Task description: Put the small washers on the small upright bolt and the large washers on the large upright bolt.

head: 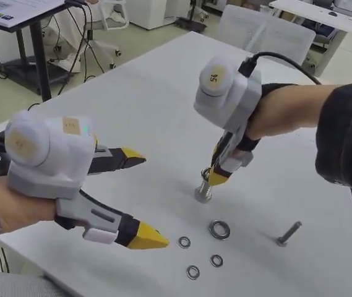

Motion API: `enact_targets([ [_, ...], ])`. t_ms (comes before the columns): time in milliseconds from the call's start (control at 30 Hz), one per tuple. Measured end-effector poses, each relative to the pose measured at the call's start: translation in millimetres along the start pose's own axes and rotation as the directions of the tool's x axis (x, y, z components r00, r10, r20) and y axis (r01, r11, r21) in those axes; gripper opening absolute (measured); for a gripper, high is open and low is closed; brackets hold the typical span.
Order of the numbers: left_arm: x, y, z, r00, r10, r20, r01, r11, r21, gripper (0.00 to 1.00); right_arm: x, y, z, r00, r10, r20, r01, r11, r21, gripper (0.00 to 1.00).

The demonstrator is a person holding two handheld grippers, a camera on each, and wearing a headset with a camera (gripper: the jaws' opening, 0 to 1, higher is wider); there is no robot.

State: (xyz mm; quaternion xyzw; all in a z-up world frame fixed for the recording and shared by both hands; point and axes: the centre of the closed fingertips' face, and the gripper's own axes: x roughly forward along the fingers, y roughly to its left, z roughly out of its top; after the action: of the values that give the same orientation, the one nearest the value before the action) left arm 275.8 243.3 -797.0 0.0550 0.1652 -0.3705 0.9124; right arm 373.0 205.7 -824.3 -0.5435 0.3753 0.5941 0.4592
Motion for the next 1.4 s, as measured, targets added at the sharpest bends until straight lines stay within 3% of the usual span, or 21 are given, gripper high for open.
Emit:
enact_targets([
  [400, 3.7, 0.9, 0.1, 1.0, -0.002, -0.008, 0.002, 1.0, 0.011, 0.89, 14.5, -3.3, -4.6, 0.9998, 0.016, -0.011, -0.016, 1.0, 0.008, 0.24],
  [800, 4.5, -0.8, 1.2, 1.0, -0.003, 0.001, 0.003, 0.998, 0.059, 0.85, 25.1, -6.7, -6.7, 0.9999, 0.012, -0.005, -0.012, 1.0, 0.024, 0.24],
  [1400, 5.8, 1.2, -4.2, 0.9996, 0.006, -0.028, -0.003, 0.993, 0.114, 0.81, 31.4, 4.3, -9.0, 0.9999, 0.015, -0.003, -0.015, 0.999, 0.031, 0.24],
])
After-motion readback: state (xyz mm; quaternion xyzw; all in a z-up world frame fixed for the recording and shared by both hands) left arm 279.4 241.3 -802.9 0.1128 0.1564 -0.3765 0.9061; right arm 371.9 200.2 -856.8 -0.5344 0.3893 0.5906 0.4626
